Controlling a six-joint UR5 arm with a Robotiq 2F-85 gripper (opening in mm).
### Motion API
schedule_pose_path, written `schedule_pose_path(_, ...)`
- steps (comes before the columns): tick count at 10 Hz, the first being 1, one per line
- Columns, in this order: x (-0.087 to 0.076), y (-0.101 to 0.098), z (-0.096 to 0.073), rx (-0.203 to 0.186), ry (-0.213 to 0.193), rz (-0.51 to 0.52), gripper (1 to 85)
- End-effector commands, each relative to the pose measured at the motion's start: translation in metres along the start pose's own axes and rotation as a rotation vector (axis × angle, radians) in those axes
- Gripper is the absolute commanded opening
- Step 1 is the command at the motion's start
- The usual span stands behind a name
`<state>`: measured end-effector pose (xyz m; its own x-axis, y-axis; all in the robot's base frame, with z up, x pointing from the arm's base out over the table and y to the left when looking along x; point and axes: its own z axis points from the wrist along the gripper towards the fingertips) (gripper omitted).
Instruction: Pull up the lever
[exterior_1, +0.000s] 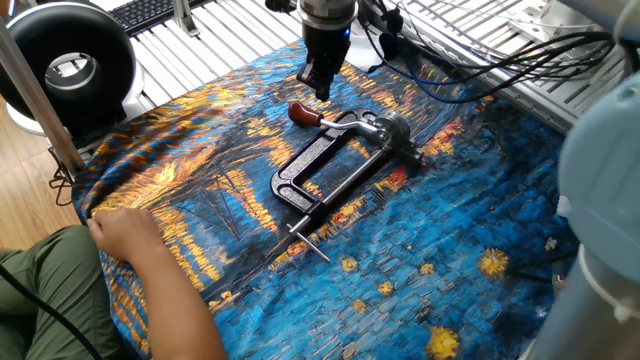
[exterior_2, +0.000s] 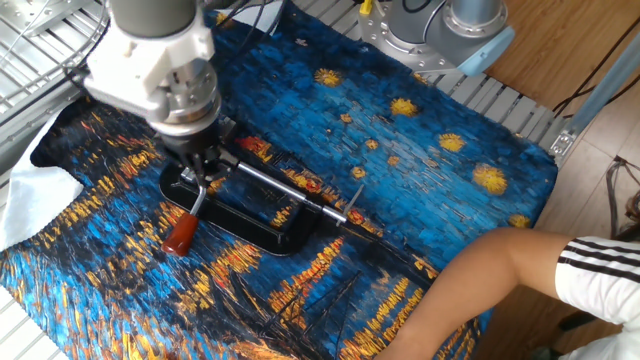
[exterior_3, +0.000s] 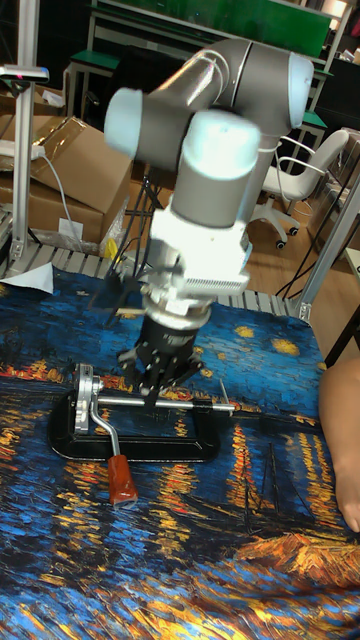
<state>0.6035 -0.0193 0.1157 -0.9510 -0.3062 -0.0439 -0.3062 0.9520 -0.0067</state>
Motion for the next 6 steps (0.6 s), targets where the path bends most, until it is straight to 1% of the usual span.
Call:
schedule_pose_path(1,-0.0034,-0.0051,0.0250,-0.039,-0.012,-0.028,81.3)
schedule_pose_path(3,-0.0036,-0.0067,0.0240,-0.037,-0.019,-0.011,81.3)
schedule_pose_path(4,-0.0039,-0.0035,0.0217,-0.049,-0.023,0.006,81.0)
schedule_pose_path(5,-0.0035,-0.0048,0.0217,-0.044,-0.021,0.015,81.0)
schedule_pose_path(6,-0.0043,-0.0084,0.0253,-0.032,-0.020,0.019,80.0)
